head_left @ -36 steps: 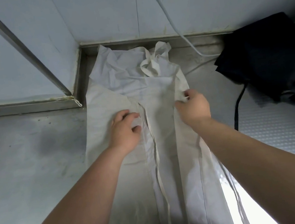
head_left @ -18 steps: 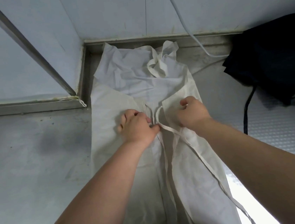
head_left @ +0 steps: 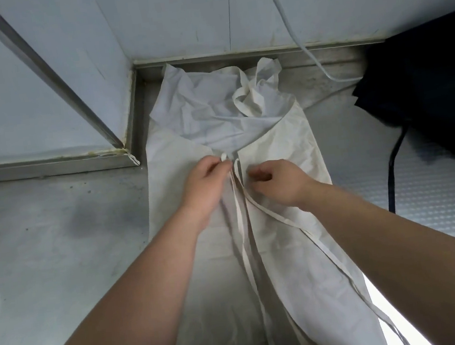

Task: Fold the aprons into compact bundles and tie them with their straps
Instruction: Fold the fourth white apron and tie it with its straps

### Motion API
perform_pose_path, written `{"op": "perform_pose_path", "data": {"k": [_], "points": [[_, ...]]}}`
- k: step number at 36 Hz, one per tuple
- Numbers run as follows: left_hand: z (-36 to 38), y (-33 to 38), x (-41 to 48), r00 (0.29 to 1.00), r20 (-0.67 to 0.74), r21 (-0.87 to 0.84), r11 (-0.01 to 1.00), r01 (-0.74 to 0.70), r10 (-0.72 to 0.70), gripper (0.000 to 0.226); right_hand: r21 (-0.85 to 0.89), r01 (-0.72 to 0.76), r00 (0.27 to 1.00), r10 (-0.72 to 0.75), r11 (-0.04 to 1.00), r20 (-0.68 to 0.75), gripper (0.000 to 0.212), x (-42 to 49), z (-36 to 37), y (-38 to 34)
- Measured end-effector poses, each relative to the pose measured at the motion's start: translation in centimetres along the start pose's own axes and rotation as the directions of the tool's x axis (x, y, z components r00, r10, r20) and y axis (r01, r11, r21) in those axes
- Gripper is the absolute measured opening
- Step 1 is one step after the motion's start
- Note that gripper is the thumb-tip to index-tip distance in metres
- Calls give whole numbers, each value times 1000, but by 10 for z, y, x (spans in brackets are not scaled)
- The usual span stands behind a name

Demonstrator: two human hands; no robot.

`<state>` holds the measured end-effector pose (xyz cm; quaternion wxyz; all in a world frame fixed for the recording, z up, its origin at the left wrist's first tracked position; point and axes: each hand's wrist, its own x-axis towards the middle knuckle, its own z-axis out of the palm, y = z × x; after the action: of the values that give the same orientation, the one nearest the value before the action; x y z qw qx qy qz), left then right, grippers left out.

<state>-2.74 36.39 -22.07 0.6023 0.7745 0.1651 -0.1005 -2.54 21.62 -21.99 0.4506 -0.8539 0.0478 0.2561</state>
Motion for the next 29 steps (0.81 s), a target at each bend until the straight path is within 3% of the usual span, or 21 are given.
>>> {"op": "perform_pose_path", "data": {"k": [2, 4, 7, 9, 11, 14, 16, 19, 21, 24, 27, 29], "points": [[-5, 6, -2, 995, 96, -83, 996, -28, 36, 13, 88, 7, 999, -11, 996, 44, 33, 0, 2, -6], [-4, 11, -3, 977, 207, -140, 990, -30, 59, 25, 313, -77, 996, 57, 947, 72, 25, 1, 1, -12], [0, 13, -1, 946, 312, 5, 996, -88, 82, 42, 578, -195, 980, 137, 792, 143, 30, 5, 0, -15], [3, 8, 2, 931, 346, 170, 968, -184, 116, 46, 541, -208, 977, 152, 815, 146, 43, 8, -1, -14], [2, 0, 6, 937, 326, 242, 947, -210, 125, 39, 423, -159, 986, 123, 892, 109, 32, 7, 0, -13], [0, -9, 11, 956, 287, 230, 966, -122, 52, 23, 322, -133, 991, 130, 937, 31, 8, 6, -2, -10], [2, -11, 15, 967, 248, 328, 935, -136, 54, 15, 287, -157, 984, 174, 945, -36, 12, 6, -7, -7], [7, -7, 17, 986, 153, 491, 861, -132, 64, 38, 129, -212, 955, 233, 969, -185, 8, 9, -24, -6], [12, -5, 20, 989, 136, 590, 798, -122, 51, 40, 51, -255, 929, 259, 966, -265, 9, 8, -41, -4], [15, -4, 27, 992, 124, 678, 728, -96, 15, 29, 10, -318, 835, 284, 948, -471, 12, 3, -68, 0], [17, 1, 30, 992, 121, 687, 724, -59, -35, 21, 190, -260, 641, 316, 947, -700, 33, -8, -90, -1], [16, 5, 31, 992, 121, 705, 707, -60, -37, 18, 205, -196, 603, 283, 959, -746, 43, -13, -92, -4]]}}
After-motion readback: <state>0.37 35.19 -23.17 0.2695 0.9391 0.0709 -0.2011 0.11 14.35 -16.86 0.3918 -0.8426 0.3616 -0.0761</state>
